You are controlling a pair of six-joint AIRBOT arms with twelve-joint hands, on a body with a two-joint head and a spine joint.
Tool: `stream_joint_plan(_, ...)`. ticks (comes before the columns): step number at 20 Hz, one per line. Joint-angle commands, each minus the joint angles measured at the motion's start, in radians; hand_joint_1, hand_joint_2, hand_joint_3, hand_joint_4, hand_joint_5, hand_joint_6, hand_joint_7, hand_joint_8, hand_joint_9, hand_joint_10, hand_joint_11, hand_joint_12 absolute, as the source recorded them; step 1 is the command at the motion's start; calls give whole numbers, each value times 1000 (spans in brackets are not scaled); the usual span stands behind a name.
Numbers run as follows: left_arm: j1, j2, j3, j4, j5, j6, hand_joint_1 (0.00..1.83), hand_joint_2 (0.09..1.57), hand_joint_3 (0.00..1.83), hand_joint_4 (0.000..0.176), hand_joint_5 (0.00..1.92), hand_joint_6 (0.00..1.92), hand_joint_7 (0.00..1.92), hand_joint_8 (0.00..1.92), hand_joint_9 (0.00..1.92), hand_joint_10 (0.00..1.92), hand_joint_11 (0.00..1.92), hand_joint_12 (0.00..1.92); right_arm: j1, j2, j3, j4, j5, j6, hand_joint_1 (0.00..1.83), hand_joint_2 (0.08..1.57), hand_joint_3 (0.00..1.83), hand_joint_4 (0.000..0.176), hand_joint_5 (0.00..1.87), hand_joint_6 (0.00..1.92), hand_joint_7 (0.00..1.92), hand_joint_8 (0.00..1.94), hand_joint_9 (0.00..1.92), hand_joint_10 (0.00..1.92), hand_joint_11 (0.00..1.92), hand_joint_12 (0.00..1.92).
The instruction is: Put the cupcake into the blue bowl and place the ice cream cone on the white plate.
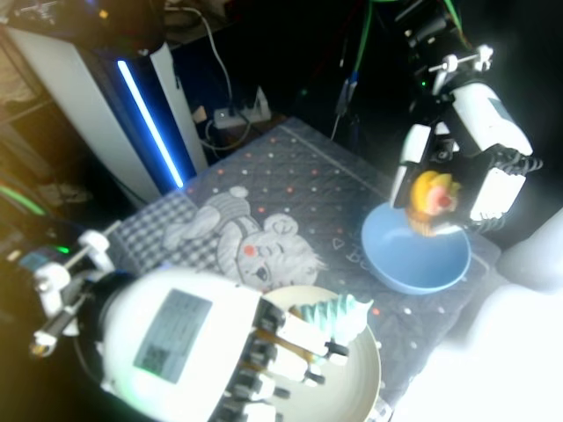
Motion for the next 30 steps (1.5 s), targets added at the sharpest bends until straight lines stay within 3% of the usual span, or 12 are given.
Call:
stream_joint_plan(1, -6, -6, 3, -27, -94, -8, 1391, 1074, 1, 0, 1068, 613, 1015, 963, 1003, 1105, 793, 1168, 19, 0, 4, 18, 126, 4, 1295, 1038, 0, 0, 1050, 718, 1284, 630, 1577, 27, 1254, 936)
stream_joint_plan(6, 6, -12, 3, -27, -93, -10, 1394, 1056, 0, 0, 960, 944, 1137, 643, 1100, 922, 914, 889, 19, -1, 4, 22, 122, 4, 1291, 1044, 1, 0, 1041, 721, 1261, 678, 1559, 16, 1241, 917)
stream_joint_plan(8, 12, -14, 4, -27, -93, -11, 1382, 1086, 2, 0, 950, 1058, 989, 806, 1042, 992, 865, 909, 19, -2, 4, 23, 122, 4, 1292, 1045, 0, 0, 1043, 711, 1255, 693, 1564, 12, 1266, 847)
stream_joint_plan(9, 13, -15, 4, -27, -92, -11, 1209, 1122, 0, 0, 937, 1040, 884, 349, 906, 497, 728, 902, 19, -3, 4, 23, 122, 4, 1277, 1050, 1, 0, 1031, 758, 1234, 701, 1506, 2, 1203, 806)
stream_joint_plan(10, 14, -16, 4, -27, -92, -11, 1289, 1029, 0, 0, 818, 450, 870, 123, 889, 222, 651, 884, 19, -4, 4, 23, 122, 4, 1192, 1077, 1, 0, 1033, 853, 1128, 323, 1427, 4, 1151, 760)
stream_joint_plan(11, 15, -17, 4, -26, -92, -11, 1286, 977, 0, 0, 798, 154, 808, 30, 824, 73, 610, 731, 19, -4, 3, 23, 122, 4, 1127, 978, 0, 0, 864, 317, 1086, 136, 1308, 0, 1051, 760)
stream_joint_plan(15, 16, -20, 1, -16, -94, -11, 1129, 907, 0, 0, 661, 2, 572, 3, 516, 0, 186, 602, 19, -4, 2, 23, 122, 4, 968, 861, 0, 0, 771, 4, 830, 0, 839, 0, 510, 1029)
stream_joint_plan(18, 15, -19, -1, -12, -99, -11, 1085, 894, 0, 41, 604, 1, 525, 0, 454, 0, 23, 739, 19, -4, 1, 23, 122, 4, 896, 833, 0, 1, 725, 0, 668, 0, 540, 1, 26, 1119)
stream_joint_plan(22, 14, -18, -7, -7, -107, -11, 1020, 886, 0, 60, 555, 0, 514, 1, 489, 11, 116, 811, 19, -4, 0, 23, 122, 4, 859, 784, 0, 59, 429, 0, 505, 6, 445, 6, 1, 1006)
stream_joint_plan(25, 14, -15, -12, -4, -114, -11, 1033, 868, 0, 66, 546, 0, 515, 1, 500, 7, 30, 822, 19, -3, -5, 23, 122, 4, 824, 738, 0, 148, 131, 1, 302, 4, 300, 7, 0, 736)
stream_joint_plan(27, 14, -10, -17, -2, -124, -12, 1065, 872, 0, 30, 525, 0, 487, 0, 444, 0, 45, 810, 19, -3, -13, 23, 127, 4, 824, 748, 2, 173, 109, 2, 249, 4, 203, 13, 0, 431)
stream_joint_plan(30, 12, 6, -35, -2, -153, -13, 1039, 879, 3, 20, 499, 0, 440, 0, 389, 0, 76, 833, 19, -2, -39, 21, 156, 4, 803, 764, 2, 175, 50, 0, 156, 0, 137, 2, 0, 432)
